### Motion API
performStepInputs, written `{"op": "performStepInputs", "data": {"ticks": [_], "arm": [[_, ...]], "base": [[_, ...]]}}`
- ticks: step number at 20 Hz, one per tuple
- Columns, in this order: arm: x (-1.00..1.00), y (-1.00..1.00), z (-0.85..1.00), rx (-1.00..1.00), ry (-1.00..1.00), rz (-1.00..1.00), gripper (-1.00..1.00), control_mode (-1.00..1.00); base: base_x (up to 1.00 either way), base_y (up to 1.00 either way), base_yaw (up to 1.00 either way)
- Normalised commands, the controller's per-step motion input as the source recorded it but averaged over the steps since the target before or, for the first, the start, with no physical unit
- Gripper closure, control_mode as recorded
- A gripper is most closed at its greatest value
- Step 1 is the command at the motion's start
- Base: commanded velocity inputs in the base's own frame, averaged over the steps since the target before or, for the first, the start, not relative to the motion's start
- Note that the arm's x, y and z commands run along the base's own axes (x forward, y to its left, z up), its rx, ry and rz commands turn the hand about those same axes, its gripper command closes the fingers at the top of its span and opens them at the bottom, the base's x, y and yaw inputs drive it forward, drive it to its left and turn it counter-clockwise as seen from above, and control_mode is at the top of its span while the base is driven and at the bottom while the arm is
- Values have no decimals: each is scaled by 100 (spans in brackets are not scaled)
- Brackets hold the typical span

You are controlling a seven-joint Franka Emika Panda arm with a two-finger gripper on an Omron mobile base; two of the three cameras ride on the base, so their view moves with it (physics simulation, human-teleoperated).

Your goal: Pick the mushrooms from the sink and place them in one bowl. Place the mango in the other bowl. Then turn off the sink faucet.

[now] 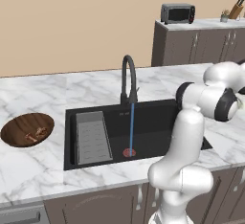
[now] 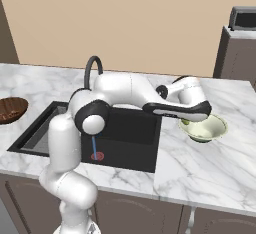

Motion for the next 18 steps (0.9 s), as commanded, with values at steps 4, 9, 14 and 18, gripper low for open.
{"op": "performStepInputs", "data": {"ticks": [4, 9, 14, 18], "arm": [[12, -33, -25, 7, 0, 0, 100, -100], [19, -30, -23, 6, 1, 0, 100, -100], [18, -28, -17, 6, 1, 0, 100, -100], [20, -31, -14, 7, 3, 1, 100, -100]], "base": [[0, 0, 0], [0, 0, 0], [0, 0, 0], [0, 0, 0]]}}
